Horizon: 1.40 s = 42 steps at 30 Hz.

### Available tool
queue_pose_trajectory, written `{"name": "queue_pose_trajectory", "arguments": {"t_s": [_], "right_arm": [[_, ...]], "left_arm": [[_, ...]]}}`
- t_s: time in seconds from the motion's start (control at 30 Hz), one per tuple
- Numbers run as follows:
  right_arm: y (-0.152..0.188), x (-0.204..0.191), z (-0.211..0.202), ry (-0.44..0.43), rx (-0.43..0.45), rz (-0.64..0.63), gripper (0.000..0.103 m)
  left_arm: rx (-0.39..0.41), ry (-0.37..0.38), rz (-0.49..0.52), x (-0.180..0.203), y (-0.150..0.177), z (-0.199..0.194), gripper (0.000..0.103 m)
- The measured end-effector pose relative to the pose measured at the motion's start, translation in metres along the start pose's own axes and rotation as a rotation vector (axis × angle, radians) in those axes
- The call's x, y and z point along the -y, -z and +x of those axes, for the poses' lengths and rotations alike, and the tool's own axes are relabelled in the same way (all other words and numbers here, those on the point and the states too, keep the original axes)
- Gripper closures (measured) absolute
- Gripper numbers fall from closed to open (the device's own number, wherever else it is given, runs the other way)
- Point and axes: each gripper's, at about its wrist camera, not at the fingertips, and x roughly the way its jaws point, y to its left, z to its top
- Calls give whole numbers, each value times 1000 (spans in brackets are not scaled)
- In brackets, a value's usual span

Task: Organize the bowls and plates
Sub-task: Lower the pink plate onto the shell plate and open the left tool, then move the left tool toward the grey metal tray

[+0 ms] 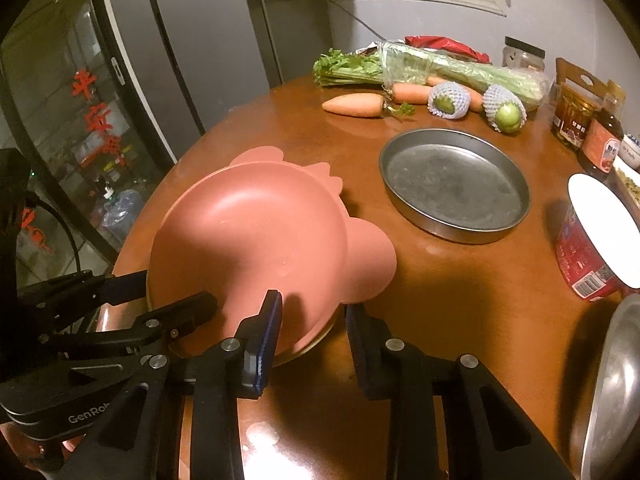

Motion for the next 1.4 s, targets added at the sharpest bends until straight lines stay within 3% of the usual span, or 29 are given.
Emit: {"name": "queue_pose_trajectory", "arguments": {"t_s": [0.7, 1.23, 1.4], "right_arm": [[-15, 15, -33, -48, 49, 43, 64], [-35, 40, -68, -6, 90, 54, 62], [-42, 46, -83, 3, 116, 76, 55]], "left_arm": [[71, -41, -28, 4, -25, -32, 46], [118, -41, 7, 31, -56, -49, 44], [144, -45, 33, 42, -69, -58, 43]]}}
